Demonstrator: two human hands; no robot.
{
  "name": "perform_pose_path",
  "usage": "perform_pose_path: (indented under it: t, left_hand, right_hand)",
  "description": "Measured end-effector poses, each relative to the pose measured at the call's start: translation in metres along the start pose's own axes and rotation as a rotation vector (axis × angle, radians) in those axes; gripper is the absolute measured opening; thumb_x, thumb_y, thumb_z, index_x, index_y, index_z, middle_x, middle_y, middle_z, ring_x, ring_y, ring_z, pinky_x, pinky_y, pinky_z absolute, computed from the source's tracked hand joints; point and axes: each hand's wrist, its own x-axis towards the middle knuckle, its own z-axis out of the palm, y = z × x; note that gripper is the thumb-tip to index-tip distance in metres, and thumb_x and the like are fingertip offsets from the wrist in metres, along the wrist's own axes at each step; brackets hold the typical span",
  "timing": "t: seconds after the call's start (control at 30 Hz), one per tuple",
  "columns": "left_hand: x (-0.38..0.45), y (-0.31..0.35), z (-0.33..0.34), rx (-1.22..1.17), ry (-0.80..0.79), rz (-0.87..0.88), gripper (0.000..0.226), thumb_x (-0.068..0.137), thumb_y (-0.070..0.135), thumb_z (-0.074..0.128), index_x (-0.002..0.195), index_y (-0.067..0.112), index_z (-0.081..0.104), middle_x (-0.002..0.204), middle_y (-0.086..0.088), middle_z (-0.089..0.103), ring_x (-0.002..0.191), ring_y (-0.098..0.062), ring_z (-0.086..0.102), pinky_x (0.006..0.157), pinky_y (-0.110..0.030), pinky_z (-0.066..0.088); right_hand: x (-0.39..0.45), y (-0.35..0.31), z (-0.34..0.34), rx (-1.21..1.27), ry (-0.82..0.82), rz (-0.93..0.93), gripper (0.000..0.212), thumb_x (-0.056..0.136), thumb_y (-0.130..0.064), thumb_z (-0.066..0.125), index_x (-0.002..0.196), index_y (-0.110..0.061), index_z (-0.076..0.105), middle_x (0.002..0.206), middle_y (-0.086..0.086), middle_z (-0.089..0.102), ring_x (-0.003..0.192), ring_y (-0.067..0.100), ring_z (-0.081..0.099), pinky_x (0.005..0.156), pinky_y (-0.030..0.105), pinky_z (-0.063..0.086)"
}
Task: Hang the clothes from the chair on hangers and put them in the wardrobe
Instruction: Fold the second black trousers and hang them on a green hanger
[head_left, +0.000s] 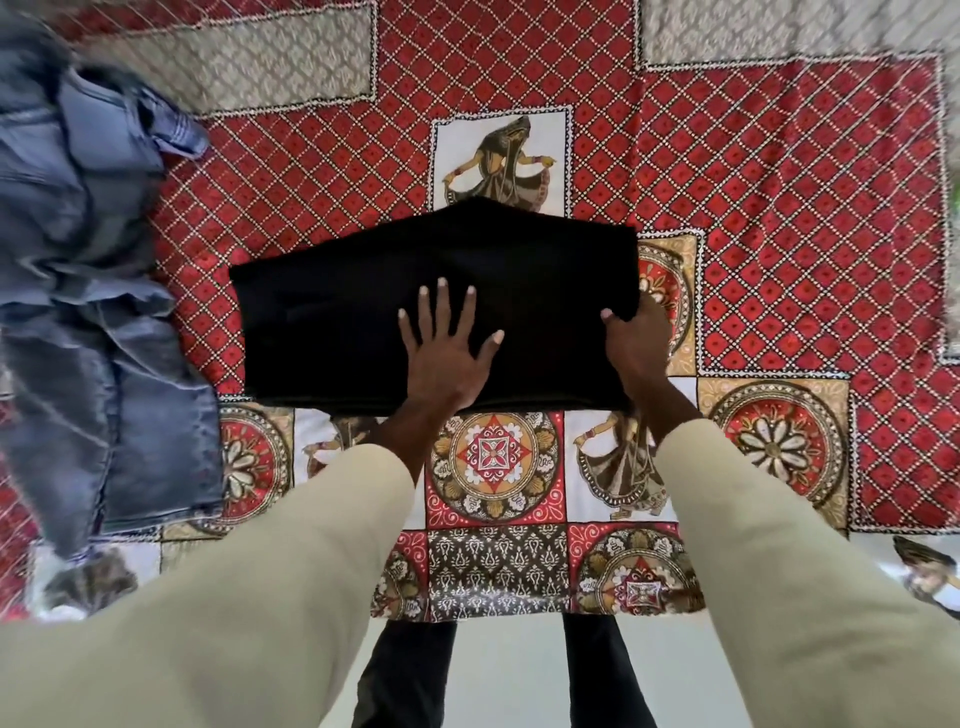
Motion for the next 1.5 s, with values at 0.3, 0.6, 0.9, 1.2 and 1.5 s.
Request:
perform_pose_path:
  t: [0.3, 0.6, 0.9, 1.2, 1.5]
  left_hand:
    - [-0.007, 0.059, -0.002, 0.072, 0.002, 0.019, 0.08, 0.091, 0.054, 0.039, 0.157, 0.018, 0.011, 0.163, -0.015, -0.001, 0.15, -0.033, -0.006, 0.119, -0.059, -0.002]
    - [0.009, 0.213, -0.033, 0.124, 0.031, 0.061, 0.08, 0.086, 0.03, 0.057, 0.153, 0.006, 0.019, 0.16, -0.021, 0.006, 0.149, -0.037, 0.001, 0.12, -0.052, 0.007]
    - [0.057, 0.442, -0.054, -0.057, 0.055, 0.443, 0.067, 0.087, 0.022, 0.057, 0.147, 0.009, 0.031, 0.158, -0.018, 0.023, 0.147, -0.035, 0.018, 0.118, -0.048, 0.018]
    - [0.088, 0.528, -0.037, -0.139, 0.061, 0.523, 0.071, 0.086, 0.016, 0.058, 0.15, 0.008, 0.028, 0.161, -0.015, 0.015, 0.15, -0.031, 0.008, 0.121, -0.047, 0.013]
    - [0.104, 0.512, -0.006, -0.139, 0.074, 0.526, 0.069, 0.083, 0.014, 0.057, 0.148, 0.01, 0.033, 0.159, -0.018, 0.02, 0.149, -0.033, 0.014, 0.121, -0.045, 0.015]
  right_hand:
    - [0.019, 0.045, -0.058, -0.754, 0.041, -0.451, 0.061, 0.081, -0.006, 0.055, 0.14, -0.009, 0.039, 0.143, 0.022, 0.036, 0.129, 0.041, 0.036, 0.106, 0.05, 0.032]
    - [0.049, 0.057, -0.16, -0.627, -0.003, -0.493, 0.046, 0.076, -0.006, 0.052, 0.122, -0.001, 0.061, 0.12, 0.025, 0.06, 0.11, 0.041, 0.055, 0.094, 0.045, 0.044]
    - [0.152, 0.109, -0.372, -0.834, 0.214, -0.219, 0.03, 0.078, 0.0, 0.055, 0.107, 0.0, 0.061, 0.112, 0.022, 0.06, 0.102, 0.04, 0.059, 0.084, 0.044, 0.048]
    - [0.241, 0.141, -0.406, -0.948, 0.148, -0.288, 0.059, 0.087, 0.0, 0.049, 0.144, 0.004, 0.034, 0.145, 0.023, 0.041, 0.136, 0.039, 0.036, 0.111, 0.049, 0.032]
    - [0.269, 0.146, -0.397, -1.071, 0.332, -0.221, 0.032, 0.088, -0.003, 0.045, 0.117, 0.002, 0.058, 0.124, 0.024, 0.052, 0.119, 0.04, 0.043, 0.1, 0.049, 0.036]
